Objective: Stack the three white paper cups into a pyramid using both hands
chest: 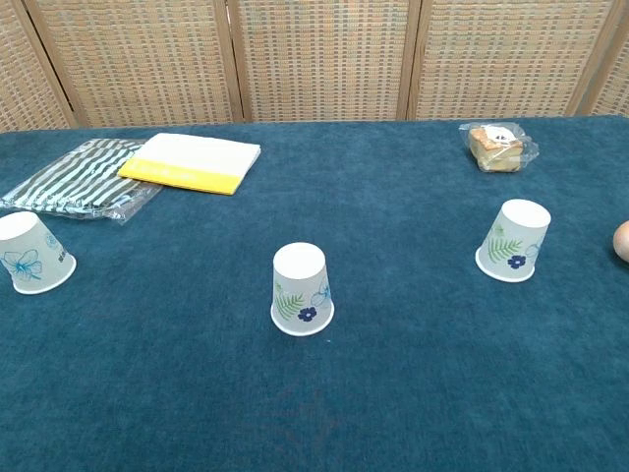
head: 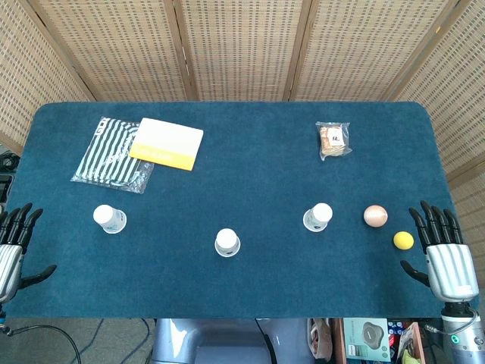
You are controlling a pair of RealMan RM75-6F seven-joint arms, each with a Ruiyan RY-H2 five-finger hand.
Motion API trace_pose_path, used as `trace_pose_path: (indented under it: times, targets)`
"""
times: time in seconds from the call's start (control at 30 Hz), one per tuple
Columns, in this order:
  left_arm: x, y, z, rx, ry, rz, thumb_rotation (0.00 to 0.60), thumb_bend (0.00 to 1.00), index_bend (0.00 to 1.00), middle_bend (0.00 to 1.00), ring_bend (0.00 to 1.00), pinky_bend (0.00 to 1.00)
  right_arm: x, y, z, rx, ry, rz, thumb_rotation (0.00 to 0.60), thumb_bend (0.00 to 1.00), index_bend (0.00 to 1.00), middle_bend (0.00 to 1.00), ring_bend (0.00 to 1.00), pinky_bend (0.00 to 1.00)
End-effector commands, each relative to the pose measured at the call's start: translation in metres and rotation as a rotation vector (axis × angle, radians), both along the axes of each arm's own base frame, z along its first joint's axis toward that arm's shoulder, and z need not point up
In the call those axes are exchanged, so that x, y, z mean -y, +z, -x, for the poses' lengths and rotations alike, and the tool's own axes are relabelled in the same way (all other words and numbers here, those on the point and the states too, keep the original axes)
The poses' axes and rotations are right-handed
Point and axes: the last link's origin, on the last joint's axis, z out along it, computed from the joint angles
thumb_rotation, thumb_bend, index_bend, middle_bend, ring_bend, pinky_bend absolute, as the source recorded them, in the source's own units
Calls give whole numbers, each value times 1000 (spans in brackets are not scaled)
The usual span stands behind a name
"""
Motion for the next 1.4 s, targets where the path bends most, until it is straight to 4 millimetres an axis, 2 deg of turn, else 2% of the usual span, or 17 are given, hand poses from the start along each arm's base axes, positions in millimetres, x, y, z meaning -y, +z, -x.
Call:
trace_pose_path:
  times: [0.03,0.3,0.37,0.53,0.63,0.9,1.17,1.4]
  targets:
    - [0,0,0,0,-1,1,600,68,0,0,0,0,0,0,0,0,-6,-1,600,0,0,0,0,0]
    - [-1,0,2,8,-6,8,600,68,0,0,0,0,4,-7,-2,-27,2,-74,600,0,0,0,0,0]
    - [-3,-1,2,2,-7,11,600,68,0,0,0,0,18,-10,-5,-54,29,-121,600,0,0,1,0,0]
    - [-5,-4,2,-8,-7,15,600,68,0,0,0,0,70,-17,-20,-83,80,-233,600,0,0,91,23,148]
    - [-7,-5,3,-12,3,16,600,68,0,0,0,0,99,-32,-33,-85,91,-326,600,0,2,131,68,197]
    - [-12,-7,9,-30,38,15,600,68,0,0,0,0,140,-76,-64,-6,55,-496,600,36,95,228,167,284]
    - [-15,-8,12,-34,63,15,600,68,0,0,0,0,158,-111,-71,-21,15,-560,600,78,132,270,210,329]
    - [-18,-9,16,-35,83,22,600,68,0,0,0,0,169,-129,-76,-26,-2,-575,600,224,221,341,276,389]
